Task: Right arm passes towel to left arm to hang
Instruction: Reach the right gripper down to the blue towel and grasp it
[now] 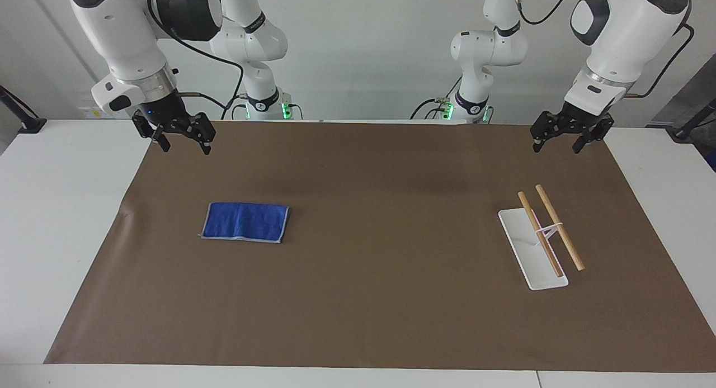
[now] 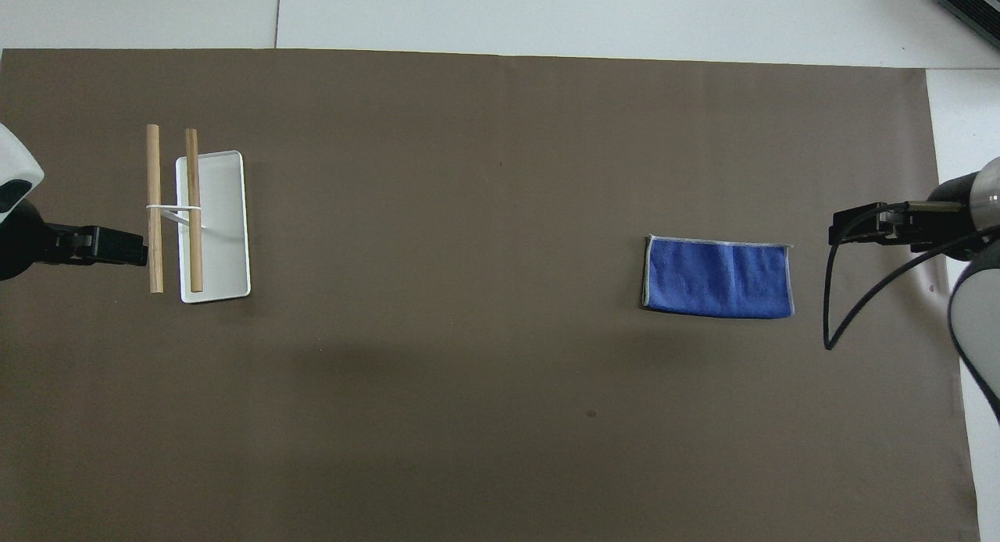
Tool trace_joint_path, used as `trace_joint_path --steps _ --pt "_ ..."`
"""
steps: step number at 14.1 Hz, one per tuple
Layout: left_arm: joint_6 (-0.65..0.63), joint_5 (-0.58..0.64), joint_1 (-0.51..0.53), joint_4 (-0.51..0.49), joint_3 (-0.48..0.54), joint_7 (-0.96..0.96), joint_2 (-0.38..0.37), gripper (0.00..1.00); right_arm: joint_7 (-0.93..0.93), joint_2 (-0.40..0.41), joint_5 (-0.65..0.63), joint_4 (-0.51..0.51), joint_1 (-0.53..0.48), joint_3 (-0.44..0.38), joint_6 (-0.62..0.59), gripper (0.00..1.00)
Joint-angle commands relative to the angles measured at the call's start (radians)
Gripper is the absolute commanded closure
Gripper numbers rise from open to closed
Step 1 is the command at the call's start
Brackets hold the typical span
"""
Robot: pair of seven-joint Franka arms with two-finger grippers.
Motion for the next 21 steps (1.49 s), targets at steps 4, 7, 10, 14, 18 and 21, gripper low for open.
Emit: trace_joint_path --steps 4,7,10,14,18,21 --pt "-0.002 -0.013 0.011 -0.011 -0.003 0.017 -0.012 0.0 -0.026 0.045 0.018 -0.207 0.022 0.005 0.254 0.0" --pt "0.0 -0.013 0.01 -0.011 -0.003 0.017 -0.012 0.0 -0.064 0.066 0.018 -0.325 0.025 0.005 0.446 0.0" --pt "0.0 -0.013 0.011 -0.011 -0.003 0.017 -0.012 0.0 -0.08 0.1 0.02 -0.352 0.025 0.006 0.474 0.0" --pt "-0.002 -0.013 0.011 -0.011 -0.003 0.017 -0.012 0.0 -0.109 0.126 0.075 -0.382 0.043 0.005 0.548 0.0" --pt "-0.002 -0.013 0.011 -0.011 -0.003 0.017 -0.012 0.0 -0.251 0.163 0.076 -0.389 0.051 0.005 0.591 0.0" --pt "0.0 -0.013 0.01 -0.011 -0.003 0.017 -0.012 0.0 -0.279 0.189 0.078 -0.425 0.048 0.005 0.639 0.0"
